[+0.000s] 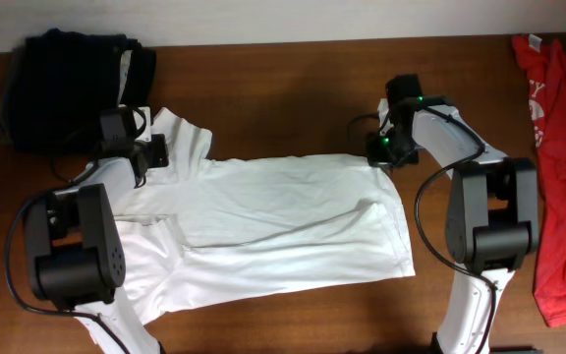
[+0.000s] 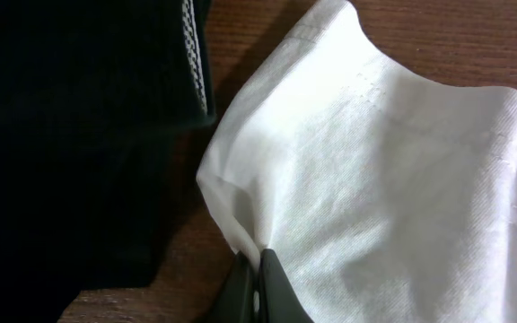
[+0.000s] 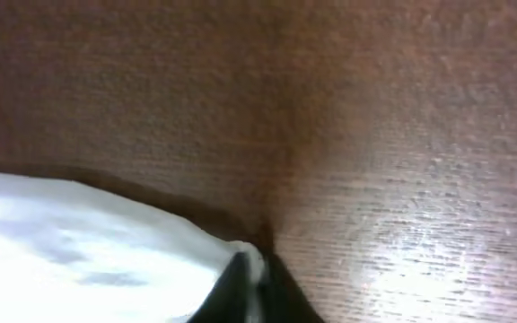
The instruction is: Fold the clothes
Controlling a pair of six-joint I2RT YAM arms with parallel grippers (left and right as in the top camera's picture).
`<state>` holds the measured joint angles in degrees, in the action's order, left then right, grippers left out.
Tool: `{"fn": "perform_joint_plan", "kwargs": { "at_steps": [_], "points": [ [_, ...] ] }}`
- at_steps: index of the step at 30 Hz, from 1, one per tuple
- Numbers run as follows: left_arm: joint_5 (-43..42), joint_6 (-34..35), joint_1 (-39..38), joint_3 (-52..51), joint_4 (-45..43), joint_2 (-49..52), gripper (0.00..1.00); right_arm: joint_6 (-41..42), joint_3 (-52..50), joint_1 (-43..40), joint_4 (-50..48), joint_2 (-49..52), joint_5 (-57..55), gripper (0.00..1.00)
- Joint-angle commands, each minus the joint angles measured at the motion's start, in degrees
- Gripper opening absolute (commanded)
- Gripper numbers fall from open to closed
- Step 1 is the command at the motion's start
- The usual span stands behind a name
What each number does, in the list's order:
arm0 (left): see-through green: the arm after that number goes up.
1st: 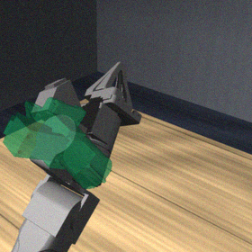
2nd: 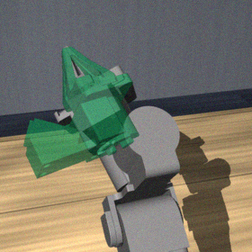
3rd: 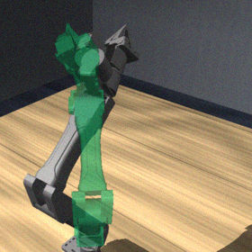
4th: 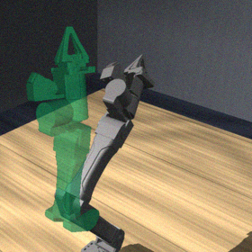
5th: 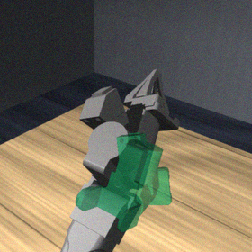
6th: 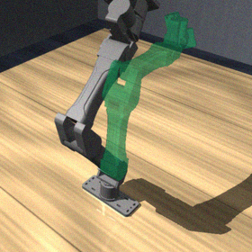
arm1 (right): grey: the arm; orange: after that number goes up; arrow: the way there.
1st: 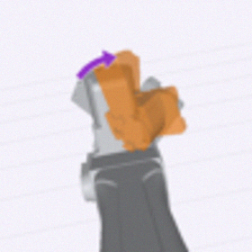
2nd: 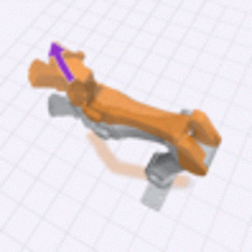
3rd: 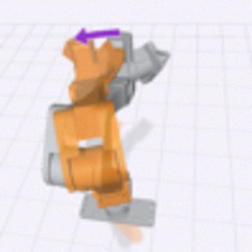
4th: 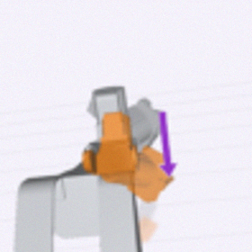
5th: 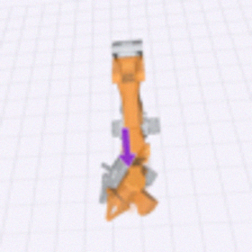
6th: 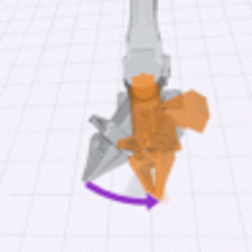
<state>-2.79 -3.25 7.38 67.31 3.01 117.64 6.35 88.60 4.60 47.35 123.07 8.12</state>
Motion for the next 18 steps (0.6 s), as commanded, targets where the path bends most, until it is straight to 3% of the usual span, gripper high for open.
{"fn": "perform_joint_plan", "kwargs": {
  "at_steps": [1,13,18],
  "points": [
    [-0.5,1.1,-0.1,-1.3,2.3,1.0,0.01,0.1,0.0,0.0,-0.5,1.1,-2.4,0.04],
    [-0.5,1.1,-0.1,-1.4,14.7,-22.1,0.01,3.5,10.6,-4.2,11.8,0.9,-3.6,0.04],
    [-0.5,7.7,-0.1,-1.4,21.6,-29.4,0.01,3.8,13.6,-4.3,18.5,0.7,-3.3,0.04]
  ]
}}
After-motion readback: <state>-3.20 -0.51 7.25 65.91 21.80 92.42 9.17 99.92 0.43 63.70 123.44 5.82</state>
